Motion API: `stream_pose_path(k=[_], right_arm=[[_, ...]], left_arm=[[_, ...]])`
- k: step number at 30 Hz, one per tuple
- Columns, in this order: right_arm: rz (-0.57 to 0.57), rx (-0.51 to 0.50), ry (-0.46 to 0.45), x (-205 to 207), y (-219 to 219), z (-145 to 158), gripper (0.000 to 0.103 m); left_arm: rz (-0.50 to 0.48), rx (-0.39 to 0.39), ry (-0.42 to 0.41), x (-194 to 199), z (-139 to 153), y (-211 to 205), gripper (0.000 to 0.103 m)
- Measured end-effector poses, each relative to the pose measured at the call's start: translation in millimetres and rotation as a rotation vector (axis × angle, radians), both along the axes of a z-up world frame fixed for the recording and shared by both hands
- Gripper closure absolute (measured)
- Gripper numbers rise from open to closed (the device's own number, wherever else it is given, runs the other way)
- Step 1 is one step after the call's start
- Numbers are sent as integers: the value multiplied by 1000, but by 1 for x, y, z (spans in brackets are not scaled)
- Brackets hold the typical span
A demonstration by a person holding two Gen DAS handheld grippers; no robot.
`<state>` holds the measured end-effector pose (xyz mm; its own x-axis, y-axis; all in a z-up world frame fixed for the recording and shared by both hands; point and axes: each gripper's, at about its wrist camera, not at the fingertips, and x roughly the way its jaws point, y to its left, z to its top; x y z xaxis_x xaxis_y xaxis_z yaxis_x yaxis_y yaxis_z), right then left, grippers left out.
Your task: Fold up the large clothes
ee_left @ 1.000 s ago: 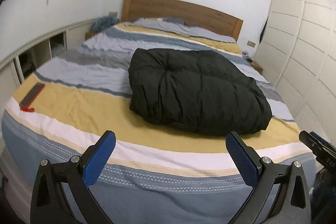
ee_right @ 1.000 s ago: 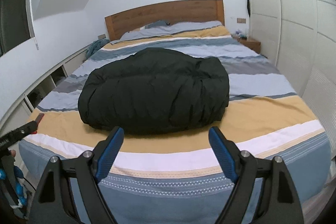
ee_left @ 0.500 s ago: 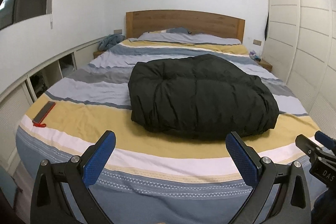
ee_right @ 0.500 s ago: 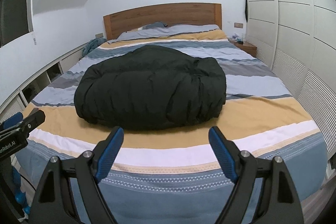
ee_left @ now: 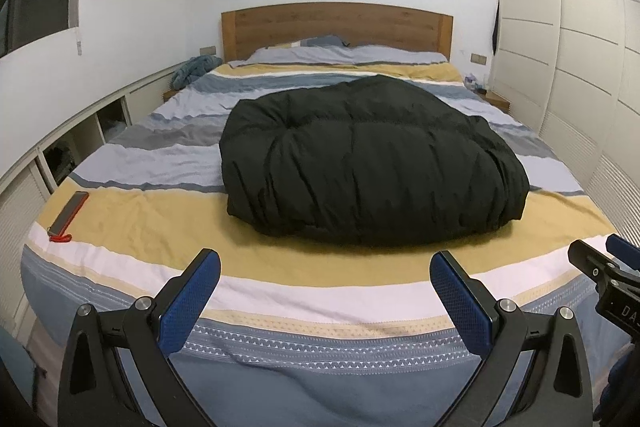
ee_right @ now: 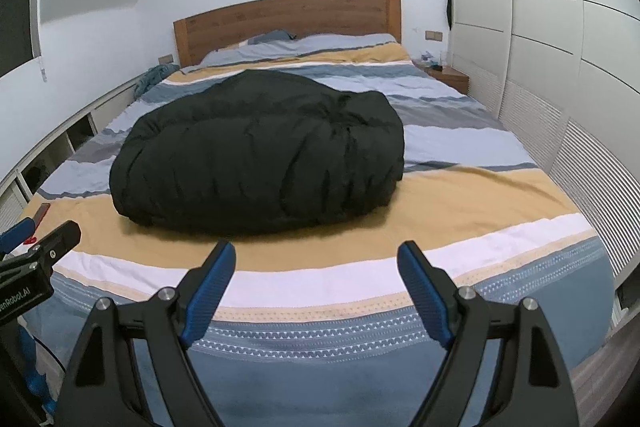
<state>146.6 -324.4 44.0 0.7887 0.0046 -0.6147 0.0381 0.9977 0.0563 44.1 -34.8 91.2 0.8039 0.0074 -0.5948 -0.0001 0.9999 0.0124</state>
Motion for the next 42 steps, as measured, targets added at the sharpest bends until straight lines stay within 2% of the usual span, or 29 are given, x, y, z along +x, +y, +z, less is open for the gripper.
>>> stream_pose_path(k=[9, 42], right_arm=[[2, -10, 28, 1, 0, -10, 20], [19, -23, 37, -3, 0, -8, 20]], left_arm=[[-6, -9, 17, 2, -7, 2, 1], [-9, -9, 24, -5, -11, 7, 1]])
